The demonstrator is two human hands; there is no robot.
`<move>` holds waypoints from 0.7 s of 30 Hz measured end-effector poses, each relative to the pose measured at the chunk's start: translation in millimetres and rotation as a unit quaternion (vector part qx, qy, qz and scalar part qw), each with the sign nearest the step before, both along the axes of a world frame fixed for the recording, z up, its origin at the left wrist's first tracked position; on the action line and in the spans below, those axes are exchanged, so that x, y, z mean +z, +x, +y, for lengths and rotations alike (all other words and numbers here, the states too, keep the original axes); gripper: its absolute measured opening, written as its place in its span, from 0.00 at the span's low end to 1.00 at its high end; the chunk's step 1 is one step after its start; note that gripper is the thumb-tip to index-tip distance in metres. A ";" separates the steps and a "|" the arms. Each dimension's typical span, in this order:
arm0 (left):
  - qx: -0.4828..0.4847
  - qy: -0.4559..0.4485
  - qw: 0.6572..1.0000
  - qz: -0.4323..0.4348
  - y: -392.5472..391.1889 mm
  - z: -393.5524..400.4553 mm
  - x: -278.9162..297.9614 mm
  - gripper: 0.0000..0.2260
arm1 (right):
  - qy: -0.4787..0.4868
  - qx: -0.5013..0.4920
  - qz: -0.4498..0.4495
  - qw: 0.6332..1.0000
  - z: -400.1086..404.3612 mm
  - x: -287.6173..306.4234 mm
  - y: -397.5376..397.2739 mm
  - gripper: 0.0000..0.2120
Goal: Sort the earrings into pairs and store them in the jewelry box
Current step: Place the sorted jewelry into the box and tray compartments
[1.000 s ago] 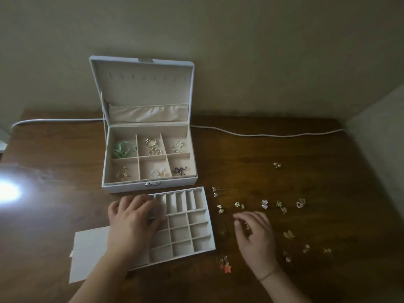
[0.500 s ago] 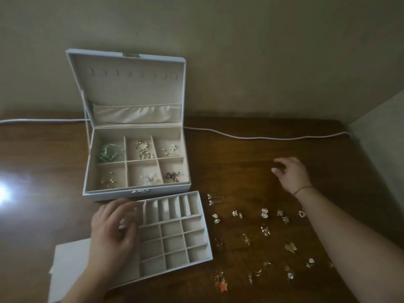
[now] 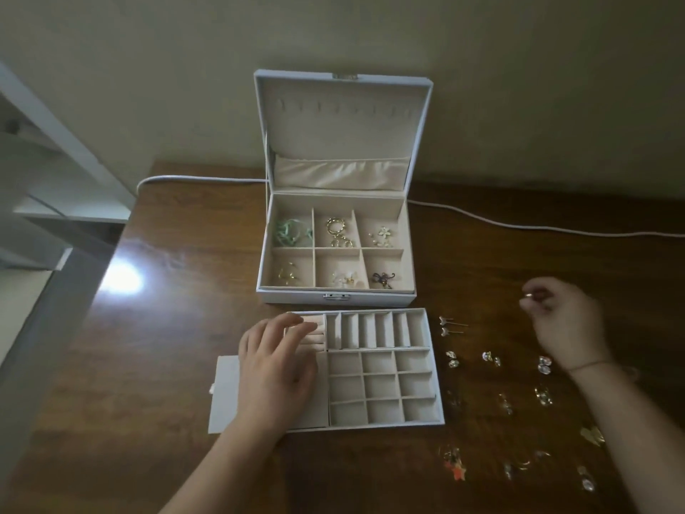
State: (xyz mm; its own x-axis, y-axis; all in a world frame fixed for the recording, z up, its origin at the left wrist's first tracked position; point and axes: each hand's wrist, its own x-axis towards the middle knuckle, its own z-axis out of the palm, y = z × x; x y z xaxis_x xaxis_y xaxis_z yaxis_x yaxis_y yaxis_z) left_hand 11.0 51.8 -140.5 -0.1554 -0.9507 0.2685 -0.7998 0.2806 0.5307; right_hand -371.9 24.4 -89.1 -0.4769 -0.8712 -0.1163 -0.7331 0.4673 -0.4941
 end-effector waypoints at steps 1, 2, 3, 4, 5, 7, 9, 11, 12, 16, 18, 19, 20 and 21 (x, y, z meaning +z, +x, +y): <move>0.005 0.001 1.000 -0.012 3.5 4.8 -1.2 0.15 | -0.028 0.039 -0.023 0.999 9.1 5.0 27.4 0.10; 0.009 0.008 1.000 -0.009 6.3 8.3 -2.3 0.16 | -0.048 0.088 -0.053 0.994 19.6 8.7 58.3 0.11; 0.014 0.019 1.000 0.002 8.2 10.2 -3.0 0.17 | -0.058 0.138 -0.084 0.985 30.0 10.0 89.0 0.11; 0.019 0.031 0.999 0.018 9.6 10.5 -3.5 0.17 | -0.061 0.182 -0.113 0.975 38.9 8.9 118.4 0.11; 0.024 0.041 0.998 0.034 10.4 9.9 -4.4 0.17 | -0.064 0.215 -0.138 0.965 46.0 5.2 144.4 0.11; 0.031 0.049 0.997 0.049 10.2 7.4 -4.5 0.18 | -0.068 0.251 -0.160 0.952 53.5 -6.7 183.1 0.10; 0.029 0.051 0.997 0.052 8.4 6.4 -3.5 0.18 | -0.069 0.254 -0.156 0.952 55.3 -18.5 204.6 0.10; 0.030 0.053 0.997 0.048 7.8 7.0 -3.4 0.18 | -0.070 0.240 -0.155 0.956 55.9 -26.6 214.1 0.10; 0.031 0.055 0.997 0.045 7.6 7.2 -3.6 0.18 | -0.072 0.230 -0.154 0.958 56.1 -27.6 215.0 0.10; 0.033 0.069 0.997 0.022 6.7 7.1 -5.2 0.19 | -0.104 0.171 -0.124 0.972 50.9 -22.9 188.5 0.09; 0.032 0.067 0.997 0.011 5.3 7.0 -5.3 0.19 | -0.105 0.113 -0.108 0.982 45.3 -21.8 161.0 0.09; 0.034 0.065 0.997 0.006 4.0 7.0 -4.8 0.18 | -0.098 0.089 -0.102 0.986 42.4 -21.5 148.5 0.08; 0.036 0.062 0.997 0.002 2.4 6.9 -4.5 0.18 | -0.089 0.076 -0.104 0.988 38.9 -22.0 138.6 0.08; 0.038 0.059 0.998 -0.002 0.7 6.6 -4.4 0.18 | -0.077 0.072 -0.107 0.989 35.0 -22.7 131.6 0.07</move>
State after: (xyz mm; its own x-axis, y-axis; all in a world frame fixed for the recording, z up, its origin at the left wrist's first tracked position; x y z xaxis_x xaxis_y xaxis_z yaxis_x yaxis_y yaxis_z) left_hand 11.7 58.4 -144.8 -0.0827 -0.9846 0.1542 -0.8181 0.1554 0.5536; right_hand -240.3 59.4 -111.7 -0.3259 -0.9434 -0.0614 -0.6570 0.2727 -0.7028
